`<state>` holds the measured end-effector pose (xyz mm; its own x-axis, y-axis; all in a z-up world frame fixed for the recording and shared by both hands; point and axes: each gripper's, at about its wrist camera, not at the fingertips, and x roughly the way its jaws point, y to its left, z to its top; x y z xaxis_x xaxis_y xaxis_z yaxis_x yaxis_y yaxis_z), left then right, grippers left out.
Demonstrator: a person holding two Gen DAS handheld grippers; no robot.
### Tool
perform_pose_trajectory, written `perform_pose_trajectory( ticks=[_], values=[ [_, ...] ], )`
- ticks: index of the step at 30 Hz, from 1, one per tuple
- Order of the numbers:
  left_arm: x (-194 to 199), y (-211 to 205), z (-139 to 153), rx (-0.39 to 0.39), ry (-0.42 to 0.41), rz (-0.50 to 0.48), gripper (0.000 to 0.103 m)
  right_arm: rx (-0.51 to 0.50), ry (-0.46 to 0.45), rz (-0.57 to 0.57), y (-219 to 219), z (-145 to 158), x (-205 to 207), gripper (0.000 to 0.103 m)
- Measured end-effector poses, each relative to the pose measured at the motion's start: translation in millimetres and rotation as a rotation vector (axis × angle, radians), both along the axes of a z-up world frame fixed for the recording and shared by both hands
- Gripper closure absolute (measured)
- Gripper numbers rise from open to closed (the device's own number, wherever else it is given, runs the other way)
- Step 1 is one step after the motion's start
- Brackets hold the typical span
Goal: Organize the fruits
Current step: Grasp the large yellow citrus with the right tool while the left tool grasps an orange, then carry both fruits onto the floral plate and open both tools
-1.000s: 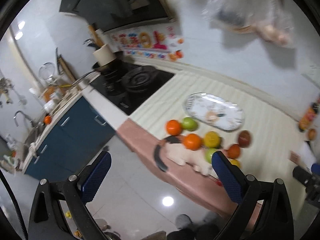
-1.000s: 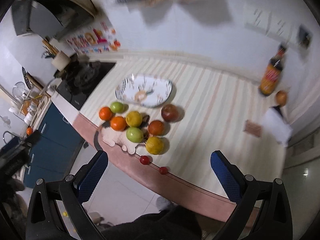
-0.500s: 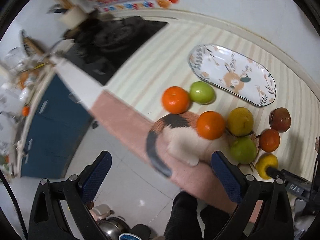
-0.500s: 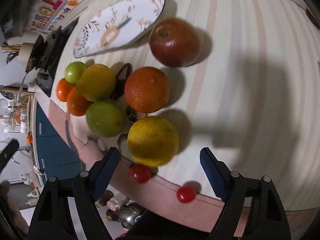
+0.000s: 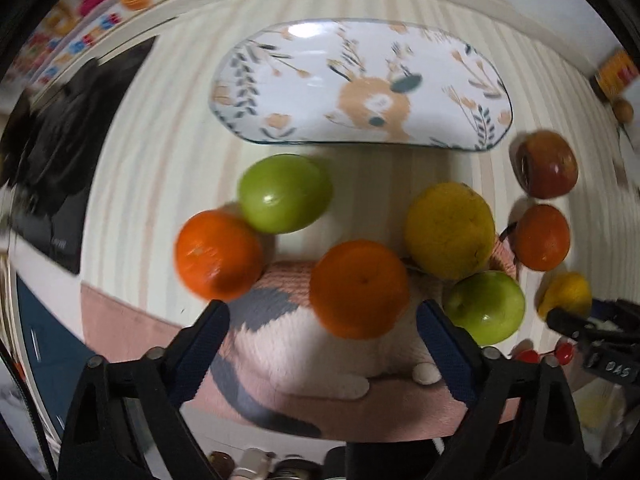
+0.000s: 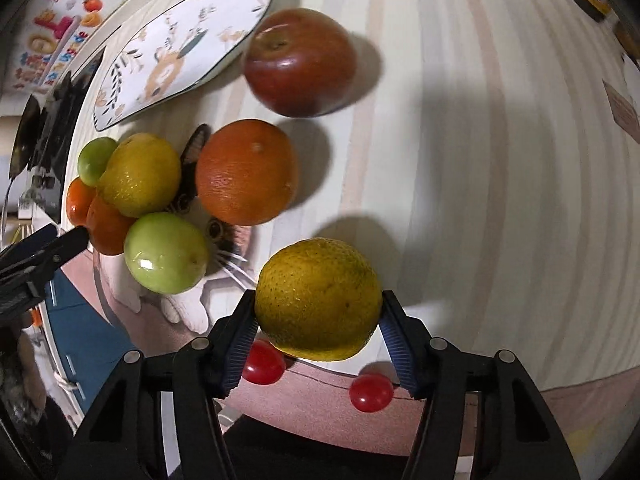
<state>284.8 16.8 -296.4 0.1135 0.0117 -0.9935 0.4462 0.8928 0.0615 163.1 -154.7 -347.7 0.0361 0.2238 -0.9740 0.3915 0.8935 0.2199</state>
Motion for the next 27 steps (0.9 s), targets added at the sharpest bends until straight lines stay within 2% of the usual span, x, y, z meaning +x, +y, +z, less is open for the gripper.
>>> perform_pose_trajectory(
  ticks=[2,4,7,9,12,18,27],
  values=[
    [2,-4,-8,-0.01,0.031,-0.041,0.027,-0.002,-0.002,-0.005,0,0,3,0.04],
    [4,-5,-12,-0.054,0.05,-0.066,0.03,-0.005,-0.003,-0.009,4,-2,4,0.04],
    [7,-5,-13,-0.12,0.078,-0.076,0.045,0.003,0.01,-0.01,-3,1,10,0.04],
    [9,-6,-12,-0.12,0.066,-0.074,0.045,0.017,0.017,-0.012,-18,5,9,0.039],
    [9,-15,-13,-0.1,0.026,-0.121,0.043,0.036,0.029,-0.023,-22,1,9,0.039],
    [17,-11,-18,-0.111,0.032,-0.103,0.043,0.05,0.031,-0.023,-29,-2,3,0.039],
    [5,2,-18,-0.116,0.024,-0.092,0.043,0.07,0.056,0.0,-32,-5,3,0.039]
  ],
)
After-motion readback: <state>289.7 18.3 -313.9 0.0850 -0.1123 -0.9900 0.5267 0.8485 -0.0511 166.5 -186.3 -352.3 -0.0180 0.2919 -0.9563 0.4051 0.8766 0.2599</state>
